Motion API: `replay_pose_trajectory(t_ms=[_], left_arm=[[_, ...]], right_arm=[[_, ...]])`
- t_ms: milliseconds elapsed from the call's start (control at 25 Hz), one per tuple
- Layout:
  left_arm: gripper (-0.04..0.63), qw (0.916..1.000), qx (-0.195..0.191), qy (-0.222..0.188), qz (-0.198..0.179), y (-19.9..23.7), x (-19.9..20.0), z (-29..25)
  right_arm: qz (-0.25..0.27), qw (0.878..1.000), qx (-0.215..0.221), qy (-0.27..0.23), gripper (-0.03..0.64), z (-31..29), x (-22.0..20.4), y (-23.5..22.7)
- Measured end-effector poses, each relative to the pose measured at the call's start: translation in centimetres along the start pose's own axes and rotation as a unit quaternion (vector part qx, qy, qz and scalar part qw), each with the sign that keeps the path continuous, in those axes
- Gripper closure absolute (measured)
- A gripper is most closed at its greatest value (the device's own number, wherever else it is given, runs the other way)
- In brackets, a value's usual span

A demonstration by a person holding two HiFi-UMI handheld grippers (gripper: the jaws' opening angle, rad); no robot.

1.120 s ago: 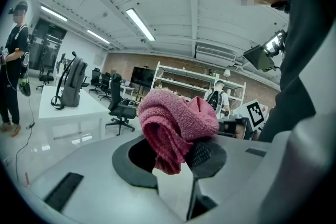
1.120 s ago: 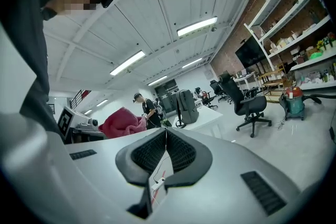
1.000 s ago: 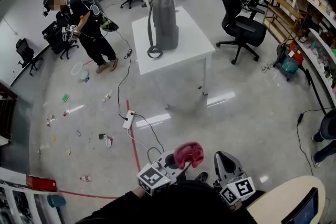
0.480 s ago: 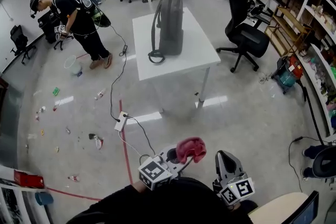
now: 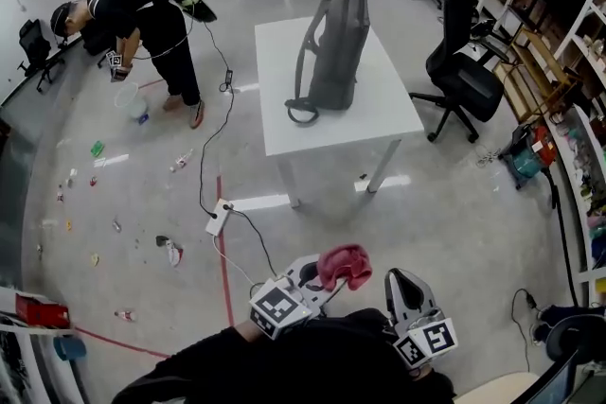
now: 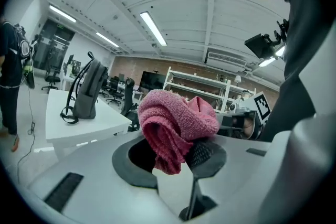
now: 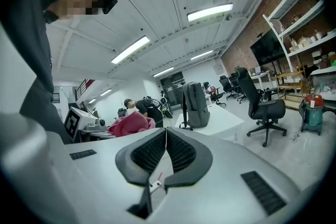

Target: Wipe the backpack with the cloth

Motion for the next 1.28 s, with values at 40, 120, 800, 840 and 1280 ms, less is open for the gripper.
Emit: replay_pose_trajectory(t_ms=[40,120,800,840,1280], left_arm=[[0.468,1.0,0.004,0.0,0.008,0.7,0.0,0.0],[0.468,0.9997,0.014,-0.001,0.021,1.8,0.0,-0.1],[0.468,0.9926,0.119,-0.02,-0.01,9.8,3.9,-17.2],[0.468,0.9917,0.125,-0.023,-0.015,10.0,4.3,-18.4],[0.466,0.9807,0.194,-0.007,-0.021,10.8,4.5,-23.4]], right_arm=[[-0.001,1.0,0.002,0.005,0.603,-0.6,0.0,-0.1],[-0.004,1.0,0.003,0.013,0.603,-1.8,-0.2,-0.4],[-0.028,0.991,0.131,0.015,0.603,-16.1,4.3,-18.0],[-0.028,0.99,0.139,0.014,0.603,-16.7,4.7,-19.0],[-0.065,0.97,0.235,0.021,0.597,-20.8,6.4,-24.2]])
Point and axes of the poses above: the fingertips, and each gripper's own axes: z backward along the fingers, y to its left, x out of its top, the point moved 8 cm from there along z, backward along the fingers, and after that the axes turned 12 degrees about -y, right-handed, at the moved point
